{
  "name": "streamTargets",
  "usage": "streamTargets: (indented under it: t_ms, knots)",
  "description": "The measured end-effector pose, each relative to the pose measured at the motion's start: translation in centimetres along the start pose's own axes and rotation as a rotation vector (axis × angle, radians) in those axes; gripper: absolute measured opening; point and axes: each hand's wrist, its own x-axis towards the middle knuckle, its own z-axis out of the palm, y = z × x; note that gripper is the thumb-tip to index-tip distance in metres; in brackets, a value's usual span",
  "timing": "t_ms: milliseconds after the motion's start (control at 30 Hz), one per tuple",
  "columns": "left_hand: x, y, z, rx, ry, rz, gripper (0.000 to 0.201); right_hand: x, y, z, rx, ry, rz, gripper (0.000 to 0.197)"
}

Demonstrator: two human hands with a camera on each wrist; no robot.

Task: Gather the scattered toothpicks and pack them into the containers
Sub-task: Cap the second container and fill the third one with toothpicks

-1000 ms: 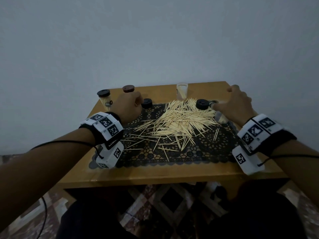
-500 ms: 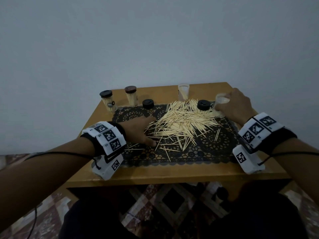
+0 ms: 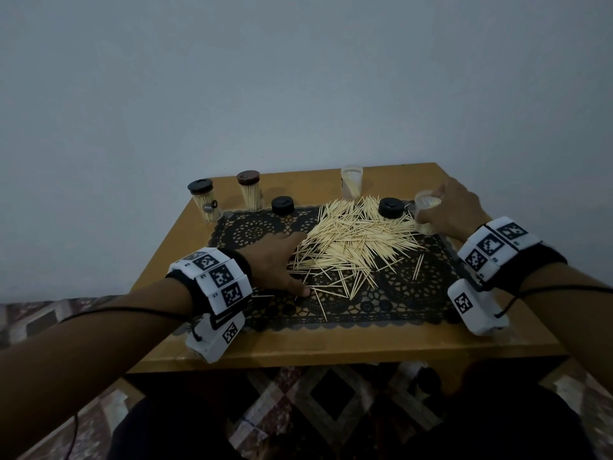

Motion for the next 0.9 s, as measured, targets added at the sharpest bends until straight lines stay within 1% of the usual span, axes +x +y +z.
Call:
streamTargets:
  t_ms: [100,233,333,500,567,633,700,767,900]
  knots:
    - [0.2,-0.3,0.1,-0.008,0.018,0.005,0.108,0.4,0.2,-0.5,0.019,0.02,0.012,0.057]
    - [1.0,0.2,0.2,-0.024,0.088,0.033,0.101,0.4,0.0,-0.4,0.075,0.079,-0.046,0.052]
    - [2.0,1.0,0.2,-0.027,0.135,0.071,0.086,0.3,-0.4,0.1,0.162,0.096,-0.072,0.051]
    - [2.9,2.8,-1.4,0.052,0.16,0.127,0.061,0.5,-1.1,-0.2,0.179,0.099,-0.123,0.051]
    - [3.5,4.3,-2.5,0.074,0.218,0.18,0.052,0.6,-1.1,-1.1,0.195,0.121,-0.119,0.05]
    - [4.8,6.2,-3.3,0.1,0.247,0.254,0.046,0.7,-1.0,-2.3,0.206,0.151,-0.119,0.048]
    - [6.9,8.7,-3.7,0.131,0.226,0.338,0.047,0.9,-0.5,-3.5,0.22,0.184,-0.12,0.047]
    - [9.1,11.3,-3.5,0.173,0.162,0.415,0.049,0.8,0.2,-4.2,0.231,0.202,-0.111,0.046]
    - [13.0,14.9,-2.0,0.28,0.007,0.466,0.053,0.7,1.6,-4.5,0.251,0.215,-0.118,0.042]
